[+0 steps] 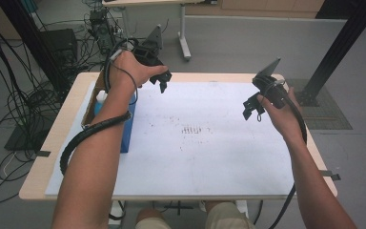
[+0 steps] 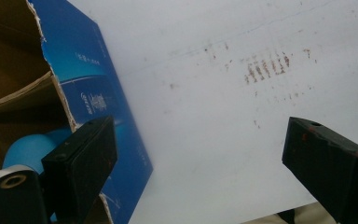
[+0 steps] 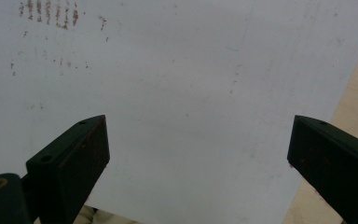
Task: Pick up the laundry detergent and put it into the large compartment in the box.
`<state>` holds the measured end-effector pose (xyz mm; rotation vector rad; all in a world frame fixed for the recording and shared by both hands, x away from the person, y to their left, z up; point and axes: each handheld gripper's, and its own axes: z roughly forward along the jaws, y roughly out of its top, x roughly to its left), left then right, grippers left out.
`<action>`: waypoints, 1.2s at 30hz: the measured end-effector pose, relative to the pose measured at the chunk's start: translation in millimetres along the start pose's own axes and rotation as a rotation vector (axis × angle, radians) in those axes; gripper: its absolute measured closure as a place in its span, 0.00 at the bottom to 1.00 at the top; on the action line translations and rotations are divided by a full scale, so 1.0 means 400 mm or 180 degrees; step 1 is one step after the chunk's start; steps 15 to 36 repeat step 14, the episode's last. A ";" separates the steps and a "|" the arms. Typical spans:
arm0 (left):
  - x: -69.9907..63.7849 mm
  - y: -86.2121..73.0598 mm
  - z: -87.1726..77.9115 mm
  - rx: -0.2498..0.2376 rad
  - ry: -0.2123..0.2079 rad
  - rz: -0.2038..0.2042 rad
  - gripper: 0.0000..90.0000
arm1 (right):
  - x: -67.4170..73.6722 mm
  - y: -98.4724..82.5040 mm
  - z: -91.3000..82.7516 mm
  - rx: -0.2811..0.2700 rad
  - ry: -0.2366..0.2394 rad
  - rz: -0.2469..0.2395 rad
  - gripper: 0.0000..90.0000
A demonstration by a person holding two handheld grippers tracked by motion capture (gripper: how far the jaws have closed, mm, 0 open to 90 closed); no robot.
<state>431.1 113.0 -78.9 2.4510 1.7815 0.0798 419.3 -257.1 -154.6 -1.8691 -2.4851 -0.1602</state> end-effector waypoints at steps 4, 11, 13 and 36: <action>0.000 0.000 0.001 0.0006 -0.0010 0.0007 0.12 | 0.000 0.000 0.001 0.0001 -0.0001 -0.0001 0.06; -0.002 0.000 0.000 0.0013 0.0002 0.0015 0.12 | 0.003 0.000 0.003 0.0017 0.0007 -0.0013 0.06; 0.000 -0.001 -0.002 0.0009 -0.0006 0.0008 0.12 | 0.004 -0.001 0.003 0.0009 0.0003 -0.0026 0.06; -0.001 -0.001 -0.002 0.0011 0.0002 0.0012 0.12 | 0.004 -0.001 0.003 0.0009 0.0000 -0.0030 0.06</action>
